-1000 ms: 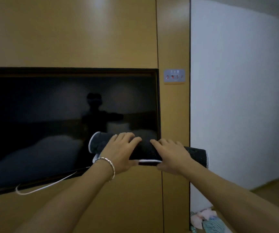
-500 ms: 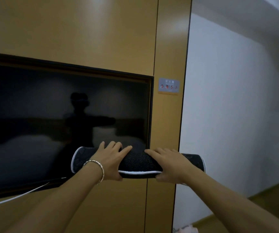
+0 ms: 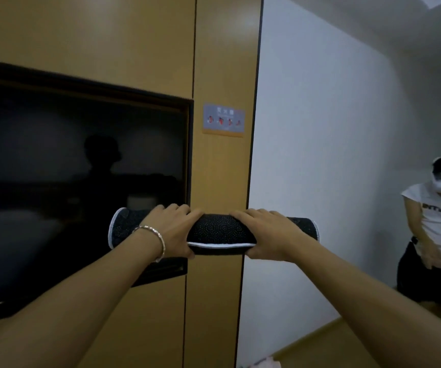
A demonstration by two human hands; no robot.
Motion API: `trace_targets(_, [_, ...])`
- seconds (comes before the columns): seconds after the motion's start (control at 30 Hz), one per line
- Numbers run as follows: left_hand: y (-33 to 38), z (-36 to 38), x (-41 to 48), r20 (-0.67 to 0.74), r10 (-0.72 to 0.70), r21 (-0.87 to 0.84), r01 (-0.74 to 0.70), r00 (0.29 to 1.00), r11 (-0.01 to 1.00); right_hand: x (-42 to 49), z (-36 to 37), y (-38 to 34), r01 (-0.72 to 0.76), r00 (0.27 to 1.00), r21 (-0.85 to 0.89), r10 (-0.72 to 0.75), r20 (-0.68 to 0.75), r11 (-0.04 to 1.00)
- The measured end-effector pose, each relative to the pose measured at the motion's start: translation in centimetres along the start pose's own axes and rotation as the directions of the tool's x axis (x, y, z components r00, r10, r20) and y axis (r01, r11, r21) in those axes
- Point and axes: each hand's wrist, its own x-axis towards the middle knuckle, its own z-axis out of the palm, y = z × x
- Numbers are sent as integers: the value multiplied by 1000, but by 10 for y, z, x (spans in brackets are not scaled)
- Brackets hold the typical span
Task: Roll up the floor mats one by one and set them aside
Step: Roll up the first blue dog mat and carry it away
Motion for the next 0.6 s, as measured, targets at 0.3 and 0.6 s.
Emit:
trace_targets(0.3, [33,70,41,123,-1,-19,4,992,1000,23,89,54,17,989,94,-31,143,995])
trace_targets(0.6, [1,182,49,293,-11,-54,28,956,998,89,204,41,36,927,207,-110,358,978])
